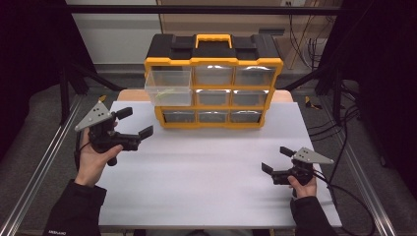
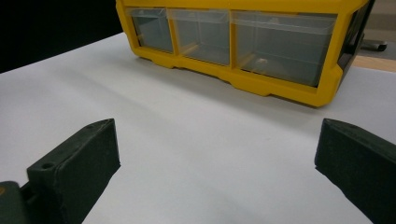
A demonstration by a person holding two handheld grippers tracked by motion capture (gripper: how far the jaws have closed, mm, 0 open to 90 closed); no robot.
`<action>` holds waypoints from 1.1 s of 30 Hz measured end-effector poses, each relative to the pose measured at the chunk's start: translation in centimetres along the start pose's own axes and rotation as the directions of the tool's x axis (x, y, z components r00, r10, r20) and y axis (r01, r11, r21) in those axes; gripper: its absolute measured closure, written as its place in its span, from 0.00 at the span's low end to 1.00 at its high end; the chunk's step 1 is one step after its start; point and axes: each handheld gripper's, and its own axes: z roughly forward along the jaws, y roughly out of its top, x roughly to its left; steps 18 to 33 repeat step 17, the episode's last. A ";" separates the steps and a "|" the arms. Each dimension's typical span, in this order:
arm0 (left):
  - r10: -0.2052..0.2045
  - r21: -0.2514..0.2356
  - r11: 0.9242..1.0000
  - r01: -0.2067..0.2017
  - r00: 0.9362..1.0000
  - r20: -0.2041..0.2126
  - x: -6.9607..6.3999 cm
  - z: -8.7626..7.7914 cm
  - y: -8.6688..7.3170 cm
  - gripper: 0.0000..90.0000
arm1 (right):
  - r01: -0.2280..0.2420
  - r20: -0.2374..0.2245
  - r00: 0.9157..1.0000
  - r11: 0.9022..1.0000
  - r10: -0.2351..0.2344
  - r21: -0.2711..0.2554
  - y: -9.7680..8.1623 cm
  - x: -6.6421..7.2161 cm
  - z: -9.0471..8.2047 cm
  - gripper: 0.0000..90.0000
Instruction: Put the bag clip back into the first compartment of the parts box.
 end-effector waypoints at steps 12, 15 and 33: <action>-0.078 0.083 0.993 0.078 0.997 -0.002 1.2 0.8 -8.5 0.00 | -0.003 0.001 1.000 1.000 0.003 0.002 0.0 0.0 0.0 0.00; -0.085 0.093 0.992 0.086 0.996 -0.014 1.5 0.7 -9.6 0.00 | -0.003 0.000 1.000 1.000 0.003 0.002 0.0 0.0 0.1 0.00; -0.090 0.095 0.991 0.092 0.996 -0.021 1.7 0.7 -10.2 0.00 | -0.009 0.000 1.000 1.000 0.009 0.004 0.0 0.0 0.1 0.00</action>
